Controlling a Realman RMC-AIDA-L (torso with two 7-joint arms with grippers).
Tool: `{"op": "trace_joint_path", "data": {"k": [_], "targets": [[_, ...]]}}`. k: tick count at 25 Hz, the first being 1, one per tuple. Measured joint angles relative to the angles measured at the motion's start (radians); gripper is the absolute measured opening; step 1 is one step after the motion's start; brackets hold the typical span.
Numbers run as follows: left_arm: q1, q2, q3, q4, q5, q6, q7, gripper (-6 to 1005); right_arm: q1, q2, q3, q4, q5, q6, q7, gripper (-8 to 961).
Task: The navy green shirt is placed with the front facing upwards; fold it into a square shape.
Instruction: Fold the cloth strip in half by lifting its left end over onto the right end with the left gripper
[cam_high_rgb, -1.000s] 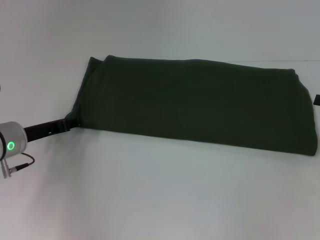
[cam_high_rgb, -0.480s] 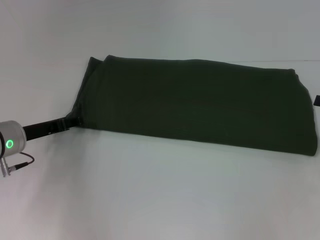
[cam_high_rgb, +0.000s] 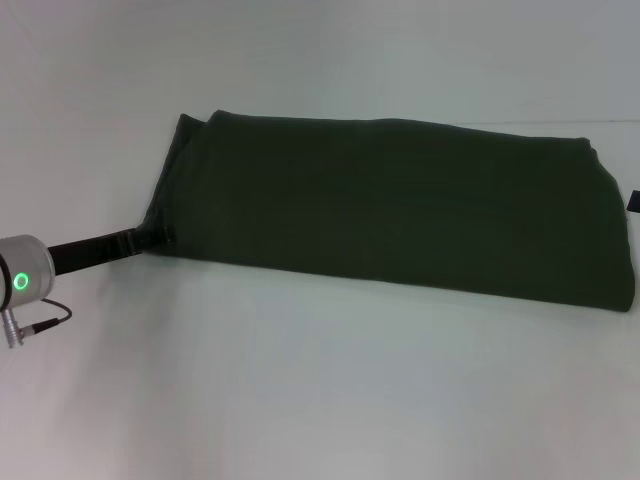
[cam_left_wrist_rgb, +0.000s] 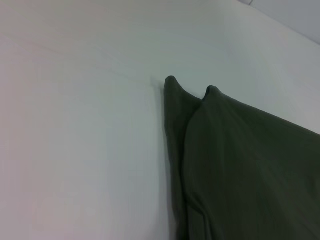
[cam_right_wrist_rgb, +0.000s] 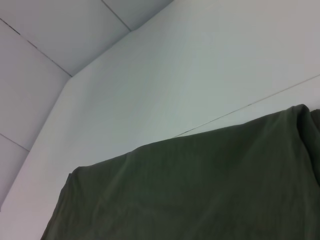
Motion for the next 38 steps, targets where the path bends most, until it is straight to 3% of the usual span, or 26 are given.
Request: {"op": "trace_joint_path", "data": {"k": [4,38], "targets": [[-0.004,0.000,0.000,-0.002,0.000,0.000,-0.001,896,0.000,0.000,0.000,0.000,0.000,0.000,0.000,684],[-0.039,-0.006,0.003,-0.033,0.000,-0.042,-0.002,891,-0.020,0.002,0.001,0.000,0.005,-0.001,-0.005,682]]}}
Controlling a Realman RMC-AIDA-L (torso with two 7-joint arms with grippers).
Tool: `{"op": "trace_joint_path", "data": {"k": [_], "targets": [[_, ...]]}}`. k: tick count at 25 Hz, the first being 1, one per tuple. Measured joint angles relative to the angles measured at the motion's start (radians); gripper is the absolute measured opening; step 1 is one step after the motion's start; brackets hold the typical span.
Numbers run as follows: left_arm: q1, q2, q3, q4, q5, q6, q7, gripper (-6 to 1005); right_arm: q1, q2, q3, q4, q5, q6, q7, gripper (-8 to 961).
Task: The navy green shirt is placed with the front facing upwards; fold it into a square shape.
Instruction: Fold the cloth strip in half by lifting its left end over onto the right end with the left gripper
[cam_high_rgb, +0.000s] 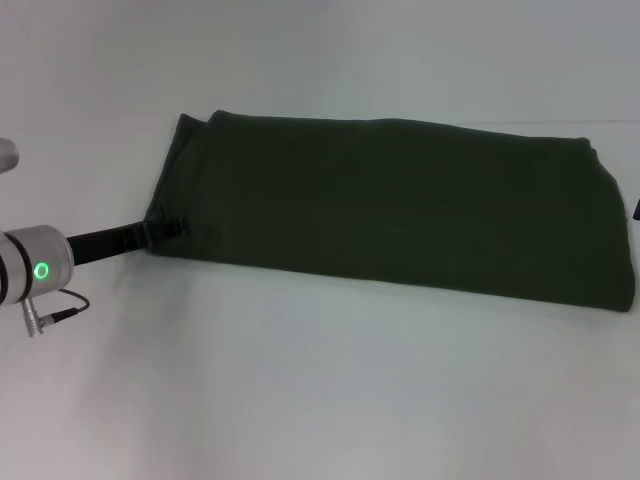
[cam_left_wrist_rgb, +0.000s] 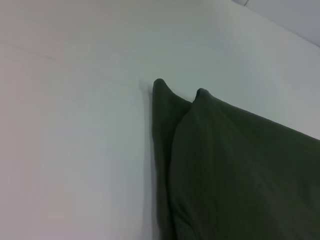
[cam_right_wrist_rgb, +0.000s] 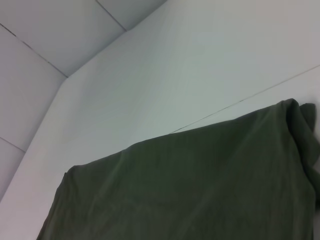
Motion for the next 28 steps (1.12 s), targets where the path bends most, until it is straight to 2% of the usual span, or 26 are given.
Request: {"op": "trace_joint_path", "data": {"k": [7,24,26,28], "targets": [[-0.020,0.005,0.000,-0.021,0.022,-0.007,0.000,892,0.000,0.000,0.000,-0.001,0.000,0.001,0.001,682],[-0.019,0.006,0.005,-0.014,0.023,-0.031,0.011,888,0.000,0.000,0.007,-0.003,0.001,0.001,0.001,681],[-0.019,0.006,0.014,-0.013,0.024,-0.032,0.010,744,0.000,0.000,0.009,-0.004,0.001,0.001,0.001,681],[-0.019,0.006,0.020,-0.013,0.024,-0.033,0.009,647,0.000,0.000,0.011,-0.004,0.001,0.000,0.001,681]]}}
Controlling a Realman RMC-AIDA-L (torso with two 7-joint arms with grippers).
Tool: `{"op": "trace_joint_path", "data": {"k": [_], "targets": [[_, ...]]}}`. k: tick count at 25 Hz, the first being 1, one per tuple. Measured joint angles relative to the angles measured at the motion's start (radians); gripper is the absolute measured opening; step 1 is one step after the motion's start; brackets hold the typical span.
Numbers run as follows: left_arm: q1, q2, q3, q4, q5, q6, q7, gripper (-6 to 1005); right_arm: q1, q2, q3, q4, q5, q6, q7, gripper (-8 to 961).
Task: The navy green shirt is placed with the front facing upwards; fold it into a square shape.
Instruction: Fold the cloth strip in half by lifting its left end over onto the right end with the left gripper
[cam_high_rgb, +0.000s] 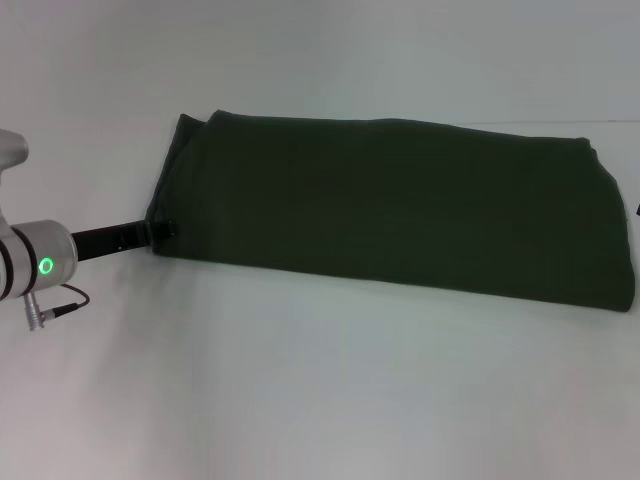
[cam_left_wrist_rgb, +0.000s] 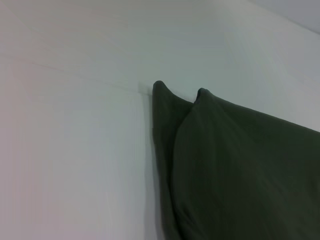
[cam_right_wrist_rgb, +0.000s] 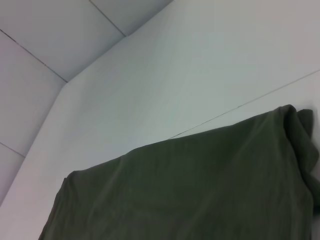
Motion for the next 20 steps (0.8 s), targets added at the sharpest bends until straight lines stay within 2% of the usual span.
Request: {"op": "trace_joint_path", "data": {"k": [14,20], "targets": [[-0.006,0.001,0.003,0.000,0.001,-0.012,-0.005,42,-0.002,0.000,0.002,-0.001,0.000,-0.003,-0.001,681],[0.012,0.001,-0.003,0.028,0.002,-0.012,-0.007,27,-0.002,0.001,0.002,0.002,0.000,0.001,-0.001,681]]}}
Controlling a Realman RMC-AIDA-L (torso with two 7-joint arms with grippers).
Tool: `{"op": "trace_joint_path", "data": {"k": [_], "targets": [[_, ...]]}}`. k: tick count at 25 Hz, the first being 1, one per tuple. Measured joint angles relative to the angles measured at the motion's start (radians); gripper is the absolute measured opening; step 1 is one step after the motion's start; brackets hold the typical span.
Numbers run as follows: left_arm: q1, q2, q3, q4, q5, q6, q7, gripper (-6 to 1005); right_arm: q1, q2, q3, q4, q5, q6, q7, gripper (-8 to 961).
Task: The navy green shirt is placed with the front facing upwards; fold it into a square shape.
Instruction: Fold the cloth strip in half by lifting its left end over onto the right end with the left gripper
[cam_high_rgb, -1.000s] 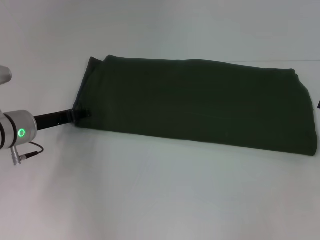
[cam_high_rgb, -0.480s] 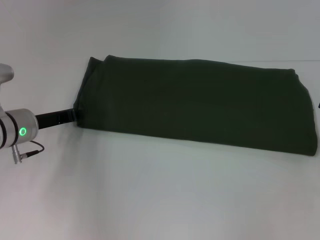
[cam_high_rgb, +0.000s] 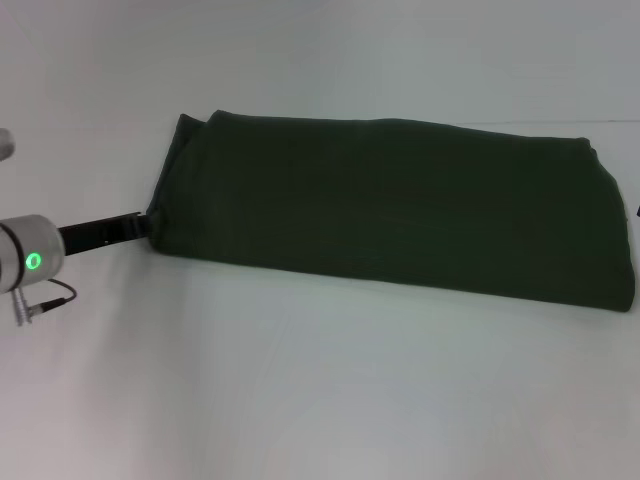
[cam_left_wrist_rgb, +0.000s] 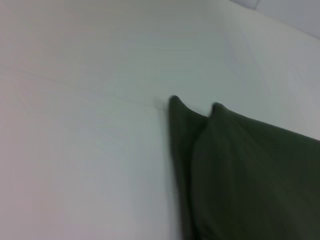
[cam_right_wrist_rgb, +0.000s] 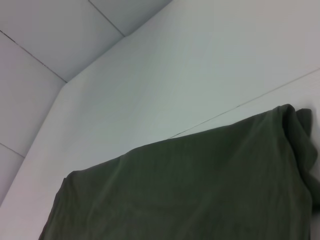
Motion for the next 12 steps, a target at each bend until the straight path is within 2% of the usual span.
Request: {"op": "trace_joint_path", "data": {"k": [12], "targets": [[0.101,-0.009,-0.030,0.119,-0.011,0.018,-0.029,17,0.006,0.011,0.014,0.002,0.000,0.001,-0.004,681]]}}
